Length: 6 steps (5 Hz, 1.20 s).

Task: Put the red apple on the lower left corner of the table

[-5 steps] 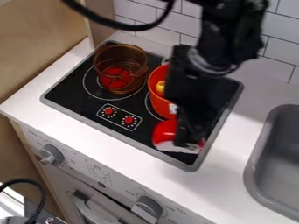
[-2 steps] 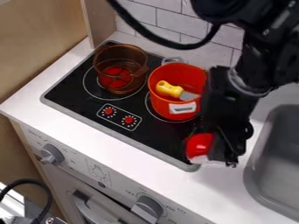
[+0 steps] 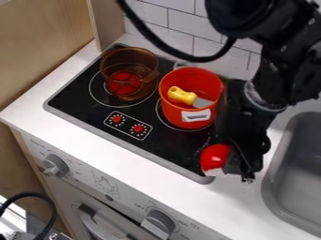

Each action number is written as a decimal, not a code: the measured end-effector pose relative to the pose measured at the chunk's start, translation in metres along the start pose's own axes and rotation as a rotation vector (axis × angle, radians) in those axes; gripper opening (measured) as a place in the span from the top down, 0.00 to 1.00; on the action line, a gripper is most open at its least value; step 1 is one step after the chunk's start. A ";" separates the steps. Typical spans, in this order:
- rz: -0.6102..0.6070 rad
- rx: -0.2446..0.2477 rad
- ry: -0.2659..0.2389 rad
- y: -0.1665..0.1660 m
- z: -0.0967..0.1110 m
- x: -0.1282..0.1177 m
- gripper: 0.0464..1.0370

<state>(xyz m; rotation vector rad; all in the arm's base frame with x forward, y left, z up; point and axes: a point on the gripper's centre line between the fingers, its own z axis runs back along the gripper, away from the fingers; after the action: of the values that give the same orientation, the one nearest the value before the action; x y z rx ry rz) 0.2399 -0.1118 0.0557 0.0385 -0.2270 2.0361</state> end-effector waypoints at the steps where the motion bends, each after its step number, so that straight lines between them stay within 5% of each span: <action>1: -0.013 -0.004 -0.010 0.001 -0.003 0.003 0.18; 2: -0.020 -0.006 -0.018 -0.001 -0.005 0.007 0.03; 4: -0.035 0.035 -0.061 -0.001 -0.004 0.019 0.04; 6: -0.104 0.037 -0.059 -0.010 0.033 0.048 0.04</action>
<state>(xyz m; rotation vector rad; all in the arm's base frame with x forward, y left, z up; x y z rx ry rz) 0.2241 -0.0712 0.0952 0.1307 -0.2200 1.9371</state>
